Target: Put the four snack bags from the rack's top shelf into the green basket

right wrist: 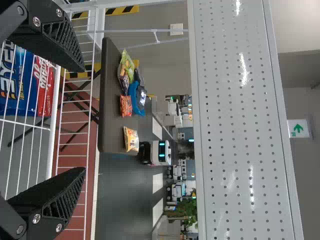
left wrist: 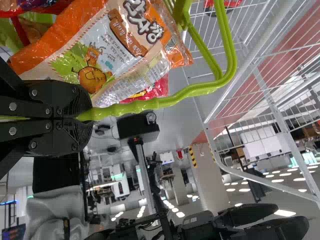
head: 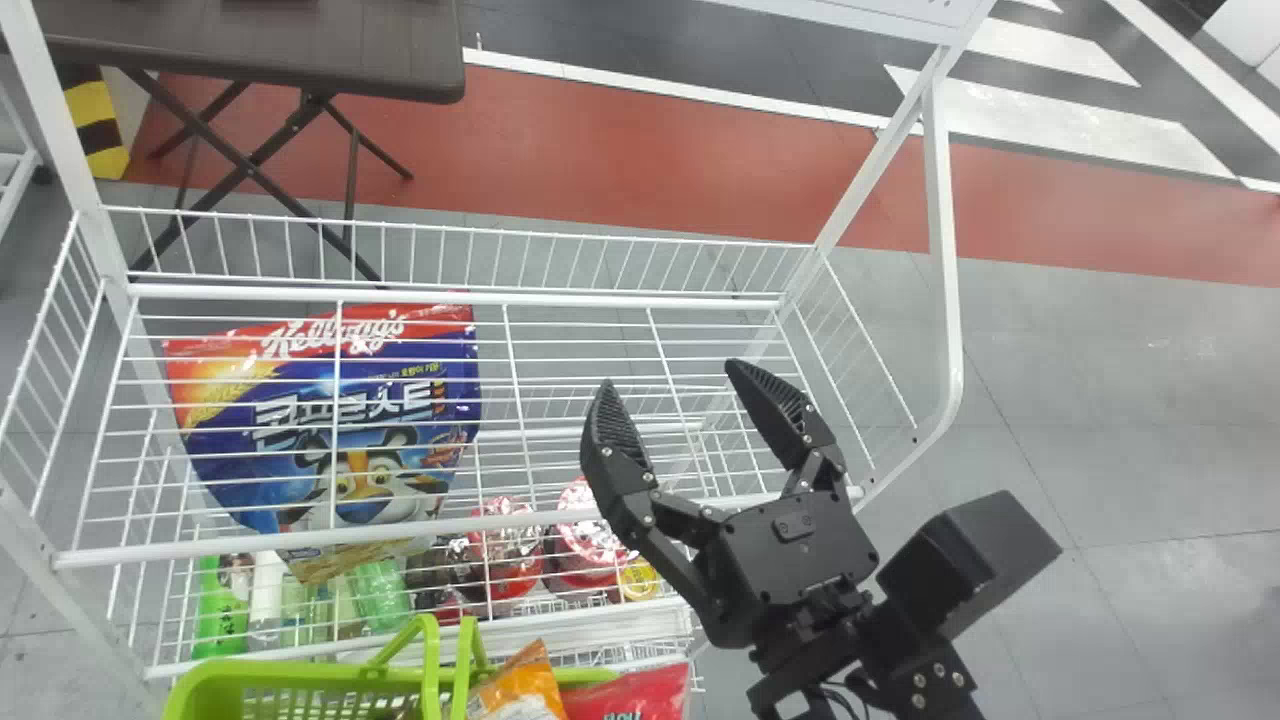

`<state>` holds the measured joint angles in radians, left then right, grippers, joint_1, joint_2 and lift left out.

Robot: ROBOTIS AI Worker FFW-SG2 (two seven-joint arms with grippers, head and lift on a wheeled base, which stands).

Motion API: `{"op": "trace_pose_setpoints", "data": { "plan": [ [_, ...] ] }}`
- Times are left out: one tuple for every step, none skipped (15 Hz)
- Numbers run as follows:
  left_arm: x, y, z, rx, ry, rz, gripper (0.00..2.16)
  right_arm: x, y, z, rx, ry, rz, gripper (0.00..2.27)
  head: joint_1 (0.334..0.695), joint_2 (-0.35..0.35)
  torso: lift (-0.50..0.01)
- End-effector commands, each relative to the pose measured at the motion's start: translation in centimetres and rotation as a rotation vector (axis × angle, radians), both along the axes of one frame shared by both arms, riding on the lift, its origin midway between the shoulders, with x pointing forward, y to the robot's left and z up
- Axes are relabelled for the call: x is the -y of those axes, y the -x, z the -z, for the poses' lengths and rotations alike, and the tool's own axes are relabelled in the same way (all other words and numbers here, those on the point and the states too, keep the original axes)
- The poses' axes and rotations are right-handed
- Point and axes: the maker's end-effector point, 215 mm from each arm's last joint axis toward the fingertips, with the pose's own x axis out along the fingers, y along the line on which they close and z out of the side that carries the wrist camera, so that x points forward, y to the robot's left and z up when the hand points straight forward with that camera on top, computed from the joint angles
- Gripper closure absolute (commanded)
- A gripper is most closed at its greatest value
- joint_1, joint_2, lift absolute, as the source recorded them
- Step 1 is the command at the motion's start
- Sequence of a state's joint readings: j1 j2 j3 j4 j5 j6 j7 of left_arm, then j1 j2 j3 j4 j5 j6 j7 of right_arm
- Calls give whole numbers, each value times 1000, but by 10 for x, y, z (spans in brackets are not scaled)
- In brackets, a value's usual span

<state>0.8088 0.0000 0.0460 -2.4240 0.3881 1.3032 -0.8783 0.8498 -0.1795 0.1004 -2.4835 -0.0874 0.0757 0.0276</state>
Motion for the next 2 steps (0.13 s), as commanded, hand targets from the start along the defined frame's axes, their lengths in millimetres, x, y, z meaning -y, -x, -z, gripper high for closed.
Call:
{"op": "trace_pose_setpoints", "data": {
  "plan": [
    [0,-1,-1,3,1,-2,2145,0,0,-1,3,-1,-1,124,695,-350,0],
    [0,-1,-1,3,1,-2,2145,0,0,-1,4,-1,-1,124,695,-350,0]
  ]
}}
